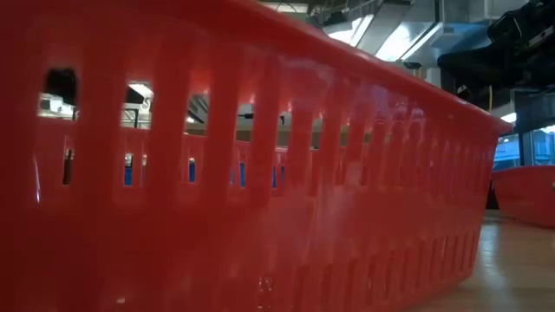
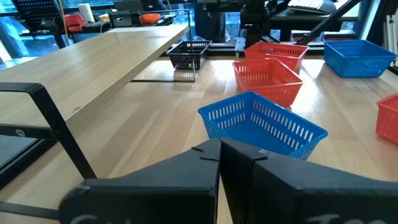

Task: Stack baskets on shelf by color

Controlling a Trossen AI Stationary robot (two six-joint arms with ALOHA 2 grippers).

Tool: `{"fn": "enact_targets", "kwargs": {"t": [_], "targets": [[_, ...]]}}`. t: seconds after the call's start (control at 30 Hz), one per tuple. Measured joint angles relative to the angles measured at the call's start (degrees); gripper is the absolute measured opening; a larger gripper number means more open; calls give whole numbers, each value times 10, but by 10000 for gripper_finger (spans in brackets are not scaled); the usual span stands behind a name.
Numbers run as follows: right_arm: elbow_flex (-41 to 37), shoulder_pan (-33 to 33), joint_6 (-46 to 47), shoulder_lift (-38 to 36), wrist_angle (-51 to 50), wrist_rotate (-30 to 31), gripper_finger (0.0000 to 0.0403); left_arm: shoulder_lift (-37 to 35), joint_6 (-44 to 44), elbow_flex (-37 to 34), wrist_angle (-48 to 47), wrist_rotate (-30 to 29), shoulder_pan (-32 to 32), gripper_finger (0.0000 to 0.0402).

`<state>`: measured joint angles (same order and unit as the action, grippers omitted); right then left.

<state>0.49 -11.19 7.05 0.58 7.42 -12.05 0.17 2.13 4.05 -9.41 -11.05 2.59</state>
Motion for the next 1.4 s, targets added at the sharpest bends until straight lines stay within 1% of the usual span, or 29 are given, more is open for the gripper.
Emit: {"fn": "enact_targets", "kwargs": {"t": [0.73, 0.93, 1.03, 1.13, 1.23, 1.33, 1.4], "targets": [[0, 0, -1, 0, 1, 0, 14, 0, 1, 0, 0, 0, 0, 0], [0, 0, -15, 0, 22, 0, 14, 0, 1, 0, 1, 0, 0, 0], [0, 0, -14, 0, 22, 0, 14, 0, 19, -1, 23, -16, 0, 0], [0, 0, -17, 0, 22, 6, 14, 0, 12, 24, 23, -15, 0, 0], [0, 0, -22, 0, 22, 11, 14, 15, 25, 63, 12, -16, 0, 0], [0, 0, -44, 0, 21, 10, 14, 49, 28, 120, -37, -30, 0, 0], [0, 0, -60, 0, 20, 10, 14, 84, 18, 163, -85, -44, 0, 0]]}}
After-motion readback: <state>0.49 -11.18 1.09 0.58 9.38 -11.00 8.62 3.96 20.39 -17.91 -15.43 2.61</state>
